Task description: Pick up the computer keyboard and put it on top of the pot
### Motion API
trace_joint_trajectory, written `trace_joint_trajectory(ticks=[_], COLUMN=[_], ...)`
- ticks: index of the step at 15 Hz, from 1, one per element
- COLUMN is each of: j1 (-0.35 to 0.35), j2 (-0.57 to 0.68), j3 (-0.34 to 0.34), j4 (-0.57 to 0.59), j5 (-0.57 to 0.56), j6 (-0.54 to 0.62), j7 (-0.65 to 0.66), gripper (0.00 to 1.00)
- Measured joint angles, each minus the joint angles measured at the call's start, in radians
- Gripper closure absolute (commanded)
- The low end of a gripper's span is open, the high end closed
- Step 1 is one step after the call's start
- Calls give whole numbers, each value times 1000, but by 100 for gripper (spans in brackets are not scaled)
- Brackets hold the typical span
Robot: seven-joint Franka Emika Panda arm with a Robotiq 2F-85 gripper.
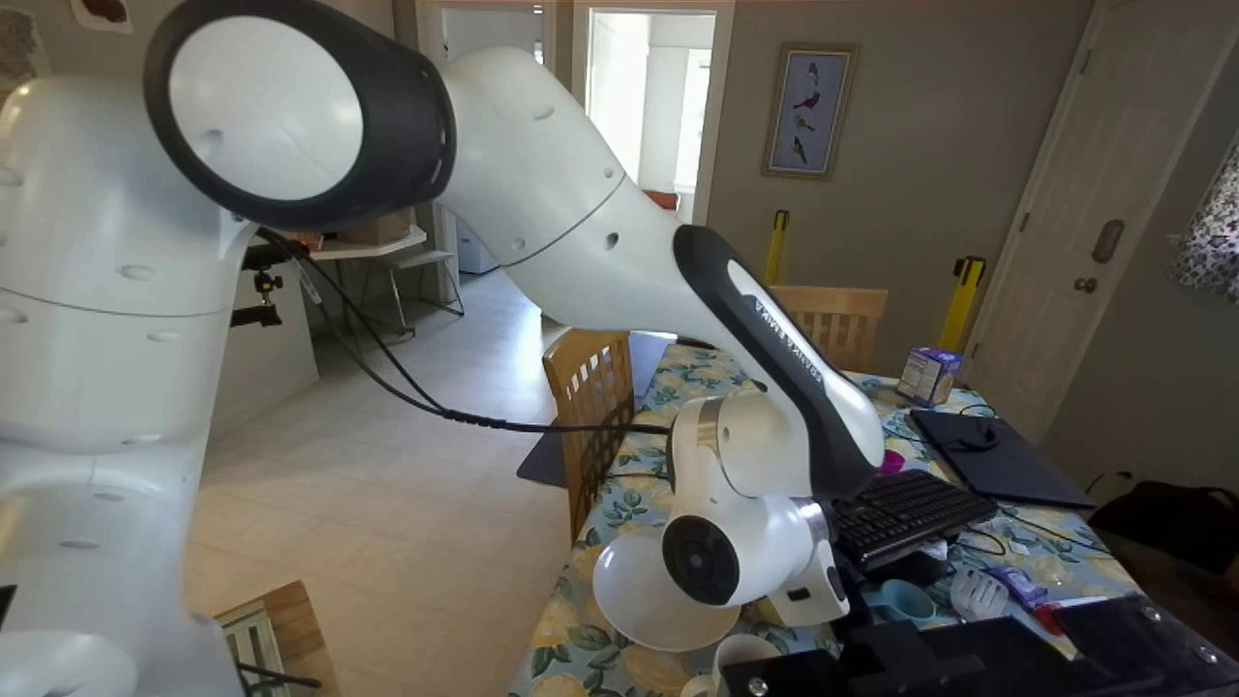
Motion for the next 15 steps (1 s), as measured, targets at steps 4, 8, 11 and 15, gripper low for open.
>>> trace_joint_trajectory(ticks=[4, 8, 11, 15], j1=[1, 18, 40, 61], j2=[31, 80, 117, 154], j3=[-10, -10, -10, -12], j4=[11, 36, 68, 117], j5=[-4, -19, -21, -30], j6=[1, 18, 44, 76], j7=[0, 0, 0, 0], gripper=[10, 6, 4, 0])
